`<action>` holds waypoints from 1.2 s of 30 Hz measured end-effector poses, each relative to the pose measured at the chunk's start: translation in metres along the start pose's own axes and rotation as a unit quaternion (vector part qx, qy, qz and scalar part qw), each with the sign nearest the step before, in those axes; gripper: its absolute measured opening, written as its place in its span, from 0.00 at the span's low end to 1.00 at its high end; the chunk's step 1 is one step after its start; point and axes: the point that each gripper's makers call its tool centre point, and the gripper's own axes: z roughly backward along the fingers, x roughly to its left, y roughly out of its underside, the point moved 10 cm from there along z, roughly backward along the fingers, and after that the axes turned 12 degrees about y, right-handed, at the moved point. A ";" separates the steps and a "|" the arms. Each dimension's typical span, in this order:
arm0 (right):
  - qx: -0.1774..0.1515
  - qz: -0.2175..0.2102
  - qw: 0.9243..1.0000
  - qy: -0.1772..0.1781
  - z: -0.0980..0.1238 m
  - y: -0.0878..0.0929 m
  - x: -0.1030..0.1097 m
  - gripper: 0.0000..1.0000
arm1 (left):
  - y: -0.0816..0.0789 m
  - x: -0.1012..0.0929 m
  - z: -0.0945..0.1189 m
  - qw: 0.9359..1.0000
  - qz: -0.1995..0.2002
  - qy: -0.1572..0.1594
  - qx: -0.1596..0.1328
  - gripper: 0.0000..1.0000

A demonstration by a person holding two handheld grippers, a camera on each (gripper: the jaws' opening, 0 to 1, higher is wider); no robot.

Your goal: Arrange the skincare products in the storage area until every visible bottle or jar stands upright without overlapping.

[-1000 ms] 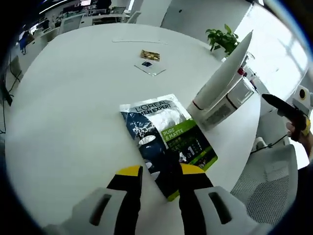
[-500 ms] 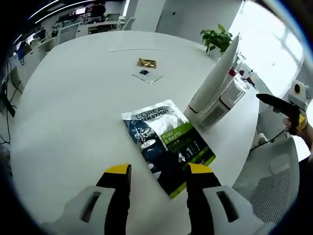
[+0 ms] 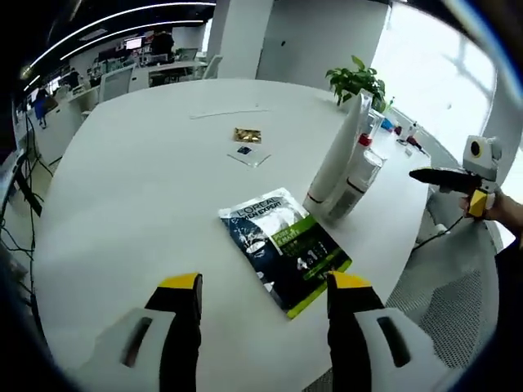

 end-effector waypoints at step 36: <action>-0.012 0.002 0.999 0.035 0.015 0.007 -0.004 0.99 | 0.015 -0.021 0.073 0.989 -0.070 -0.041 -0.125 0.96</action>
